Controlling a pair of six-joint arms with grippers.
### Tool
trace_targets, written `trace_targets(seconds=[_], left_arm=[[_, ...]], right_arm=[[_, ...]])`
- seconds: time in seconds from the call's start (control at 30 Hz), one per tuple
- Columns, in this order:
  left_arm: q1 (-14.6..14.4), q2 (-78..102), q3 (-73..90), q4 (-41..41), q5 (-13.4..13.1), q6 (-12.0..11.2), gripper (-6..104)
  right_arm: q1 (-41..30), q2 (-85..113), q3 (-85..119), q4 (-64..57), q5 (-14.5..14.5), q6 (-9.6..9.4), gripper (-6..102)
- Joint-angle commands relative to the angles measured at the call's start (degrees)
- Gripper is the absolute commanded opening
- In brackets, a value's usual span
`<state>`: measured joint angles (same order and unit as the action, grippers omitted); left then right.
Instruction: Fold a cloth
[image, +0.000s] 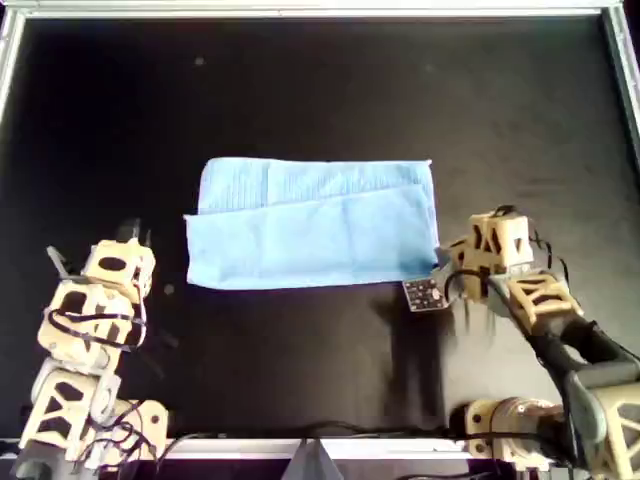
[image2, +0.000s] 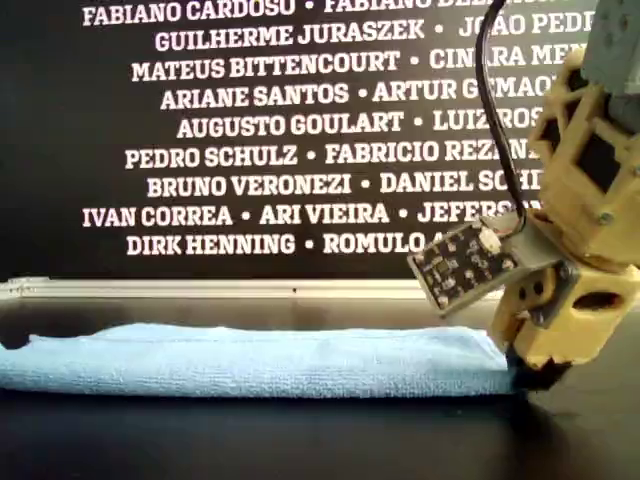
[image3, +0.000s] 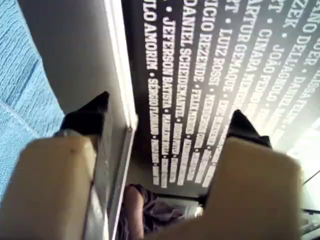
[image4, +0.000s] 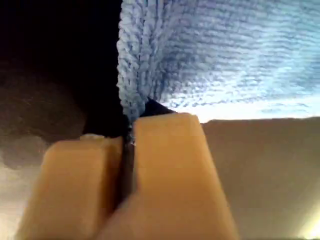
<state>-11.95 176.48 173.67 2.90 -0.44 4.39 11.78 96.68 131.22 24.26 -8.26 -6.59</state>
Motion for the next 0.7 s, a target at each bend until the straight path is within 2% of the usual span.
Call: trace_targets(seconds=[0.0, 0.1, 0.17, 0.33, 0.5, 0.67], left_arm=[[1.41, 1.14, -0.62, -0.79, -0.09, 0.44, 82], [1.41, 1.14, -0.62, -0.70, -0.09, 0.44, 82], [1.41, 1.14, -0.62, -0.70, -0.09, 0.44, 82], [1.41, 1.14, -0.62, -0.70, -0.09, 0.44, 82], [1.41, 1.14, -0.62, -0.70, -0.09, 0.44, 82], [1.41, 1.14, -0.62, -0.70, -0.09, 0.44, 82]], right_arm=[[-0.09, 5.98, -6.59, -1.32, -0.44, 0.09, -2], [0.18, 7.91, -9.84, -1.32, -0.44, 0.35, -2], [1.32, 8.17, -12.83, -1.32, -0.44, 1.23, -2], [9.49, 5.89, -20.74, -1.32, -0.35, 2.90, -2], [19.51, -1.85, -30.67, -1.32, 0.53, 2.90, -2], [24.17, -13.01, -41.22, -1.32, 0.53, 2.90, -2]])
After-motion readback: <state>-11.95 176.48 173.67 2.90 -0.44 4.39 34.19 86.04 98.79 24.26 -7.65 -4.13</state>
